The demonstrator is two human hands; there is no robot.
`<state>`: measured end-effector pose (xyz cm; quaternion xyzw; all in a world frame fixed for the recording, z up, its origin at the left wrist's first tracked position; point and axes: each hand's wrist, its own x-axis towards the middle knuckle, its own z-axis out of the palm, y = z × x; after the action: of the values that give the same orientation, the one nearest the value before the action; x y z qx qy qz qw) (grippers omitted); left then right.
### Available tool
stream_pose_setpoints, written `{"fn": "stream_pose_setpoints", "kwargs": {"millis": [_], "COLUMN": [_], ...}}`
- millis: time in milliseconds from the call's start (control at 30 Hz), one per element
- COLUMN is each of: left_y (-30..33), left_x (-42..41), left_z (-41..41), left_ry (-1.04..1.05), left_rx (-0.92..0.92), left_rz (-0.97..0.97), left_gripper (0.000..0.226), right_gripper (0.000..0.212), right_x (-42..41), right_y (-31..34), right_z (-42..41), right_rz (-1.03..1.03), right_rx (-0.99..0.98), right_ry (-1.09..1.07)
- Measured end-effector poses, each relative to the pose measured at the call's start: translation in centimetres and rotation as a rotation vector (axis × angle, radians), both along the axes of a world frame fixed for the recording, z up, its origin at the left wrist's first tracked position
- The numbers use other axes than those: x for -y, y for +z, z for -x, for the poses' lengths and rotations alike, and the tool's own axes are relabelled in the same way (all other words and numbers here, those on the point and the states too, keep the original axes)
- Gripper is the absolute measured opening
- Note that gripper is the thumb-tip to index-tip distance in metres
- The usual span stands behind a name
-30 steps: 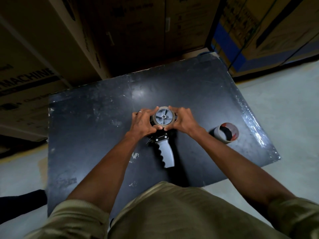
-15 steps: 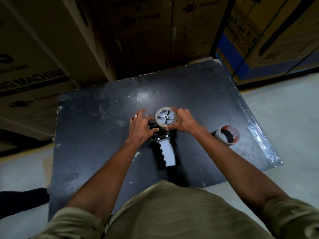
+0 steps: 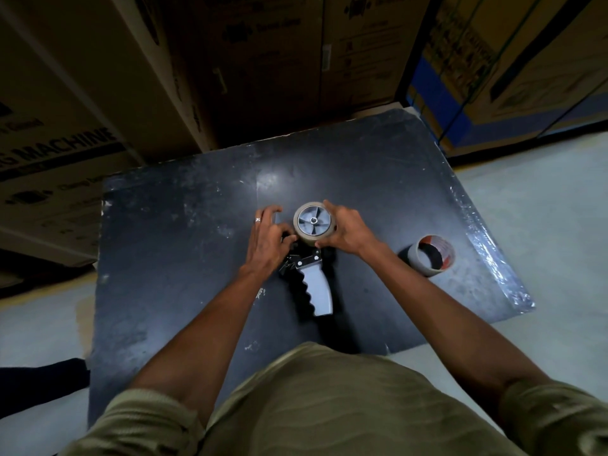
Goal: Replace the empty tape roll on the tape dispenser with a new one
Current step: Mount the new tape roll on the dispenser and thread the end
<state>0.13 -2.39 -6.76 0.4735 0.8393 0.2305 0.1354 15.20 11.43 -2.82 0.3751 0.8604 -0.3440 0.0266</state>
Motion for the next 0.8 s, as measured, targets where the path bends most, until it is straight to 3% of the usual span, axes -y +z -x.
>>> {"fn": "stream_pose_setpoints", "kwargs": {"millis": [133,233,367,433,500,567,667,800], "left_y": [-0.3,-0.5,-0.5,-0.6,-0.6,-0.5,-0.4,-0.2], "left_x": [0.7,0.9,1.1,1.1,1.1,1.1,1.0,1.1], "left_z": [0.0,0.0,0.0,0.1,0.2,0.2,0.3,0.4], "left_ry": [-0.011,-0.018,-0.018,-0.019,-0.023,-0.016,-0.017,-0.02], "left_rx": [0.016,0.034,0.023,0.02,0.026,0.027,0.023,0.027], "left_rz": [0.008,-0.002,-0.023,-0.026,-0.024,-0.031,-0.032,-0.017], "left_gripper": [0.017,0.017,0.017,0.017,0.017,0.017,0.018,0.019], "right_gripper": [0.104,0.108,0.067,0.051,0.048,0.043,0.069,0.052], "right_x": [0.8,2.4,5.1,6.4,7.6,8.9,10.6,12.3], "right_y": [-0.4,-1.1,-1.9,-2.1,-2.5,-3.1,-4.3,-4.7], "right_z": [-0.5,-1.3,-2.9,-4.3,-5.4,-5.7,-4.9,-4.3], "right_rz": [0.023,0.179,0.559,0.763,0.895,0.86,0.657,0.528], "right_rx": [-0.034,-0.045,-0.166,-0.161,-0.149,-0.148,-0.205,-0.205], "right_ry": [-0.051,-0.195,-0.51,-0.515,-0.449,-0.403,-0.399,-0.422]}}
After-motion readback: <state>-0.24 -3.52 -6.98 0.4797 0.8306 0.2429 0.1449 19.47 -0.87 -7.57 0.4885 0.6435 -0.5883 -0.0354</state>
